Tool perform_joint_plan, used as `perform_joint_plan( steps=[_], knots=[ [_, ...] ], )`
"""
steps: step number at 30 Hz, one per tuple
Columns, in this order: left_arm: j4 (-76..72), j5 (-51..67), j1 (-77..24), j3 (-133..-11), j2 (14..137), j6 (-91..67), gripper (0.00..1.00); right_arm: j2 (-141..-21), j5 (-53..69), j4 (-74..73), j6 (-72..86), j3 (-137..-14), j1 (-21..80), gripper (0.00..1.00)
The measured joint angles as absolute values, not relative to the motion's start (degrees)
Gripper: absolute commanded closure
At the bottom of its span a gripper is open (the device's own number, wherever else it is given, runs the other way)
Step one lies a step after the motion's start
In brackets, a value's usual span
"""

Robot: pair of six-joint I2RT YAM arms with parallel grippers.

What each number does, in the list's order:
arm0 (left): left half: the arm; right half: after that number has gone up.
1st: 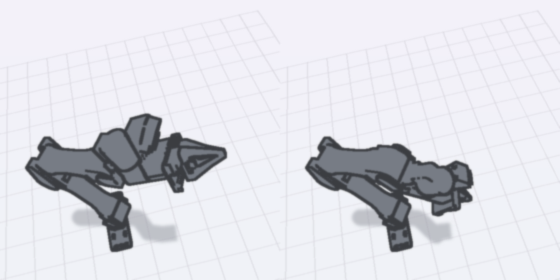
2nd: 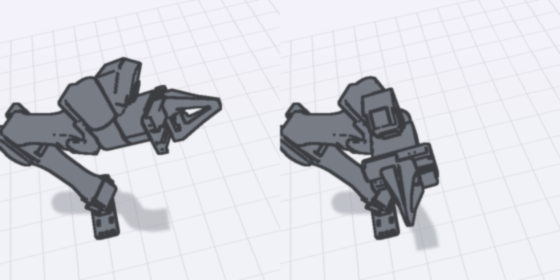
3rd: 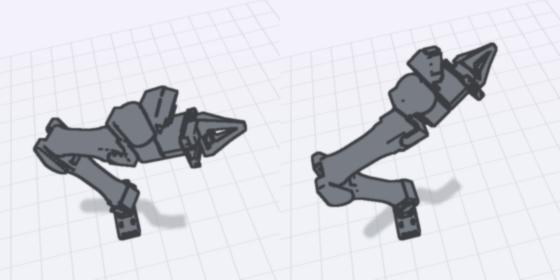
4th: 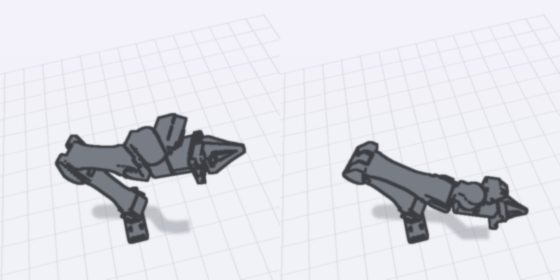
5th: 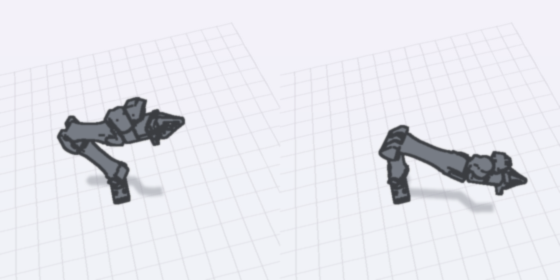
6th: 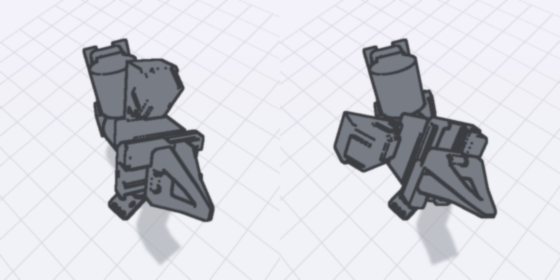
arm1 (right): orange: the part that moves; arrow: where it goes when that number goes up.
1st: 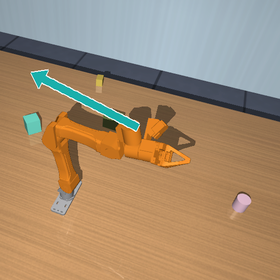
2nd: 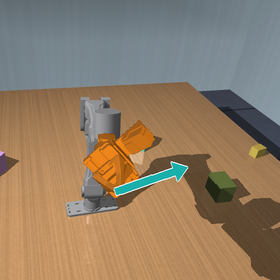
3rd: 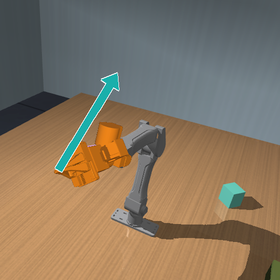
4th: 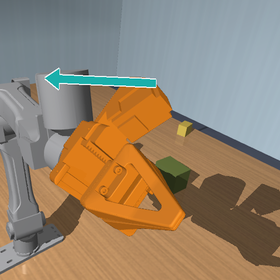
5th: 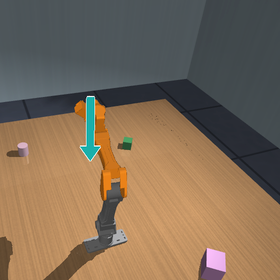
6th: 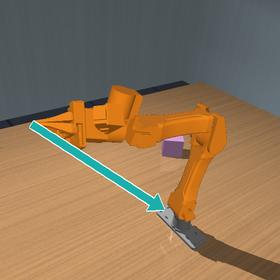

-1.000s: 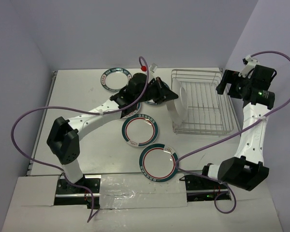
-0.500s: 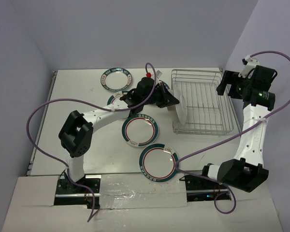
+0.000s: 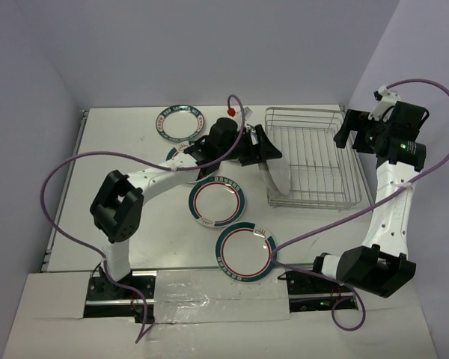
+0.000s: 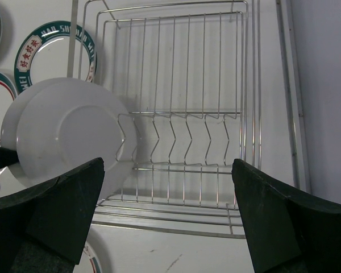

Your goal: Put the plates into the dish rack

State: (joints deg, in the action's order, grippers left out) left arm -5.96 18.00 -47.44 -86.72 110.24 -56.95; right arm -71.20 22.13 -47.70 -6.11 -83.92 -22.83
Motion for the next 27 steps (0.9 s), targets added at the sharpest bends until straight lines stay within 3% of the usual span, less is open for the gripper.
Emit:
perform_joint_plan(
  steps=[4, 8, 17, 22, 27],
  knots=[
    [-1.7, 15.8, -45.4, -86.0, 104.2, -45.5, 0.03, -71.2, 22.2, -47.8, -6.1, -83.9, -22.8, 0.00],
    [-0.3, 13.5, -42.2, -77.0, 86.9, -24.1, 0.01, -71.2, 22.8, -47.7, -6.1, -83.9, -22.8, 0.00],
    [-2.4, 28.1, -40.0, -32.8, 39.7, 36.5, 0.04, -70.8, 25.7, -47.8, -5.4, -82.5, -22.8, 0.00],
    [3.2, 38.4, -40.0, -14.7, 33.2, 60.2, 0.05, -70.8, 27.0, -48.6, -5.4, -82.4, -22.6, 0.00],
    [9.0, 47.2, -40.0, -11.6, 36.2, 83.0, 0.07, -70.6, 27.7, -49.3, -5.6, -82.1, -22.4, 0.00]
  ],
)
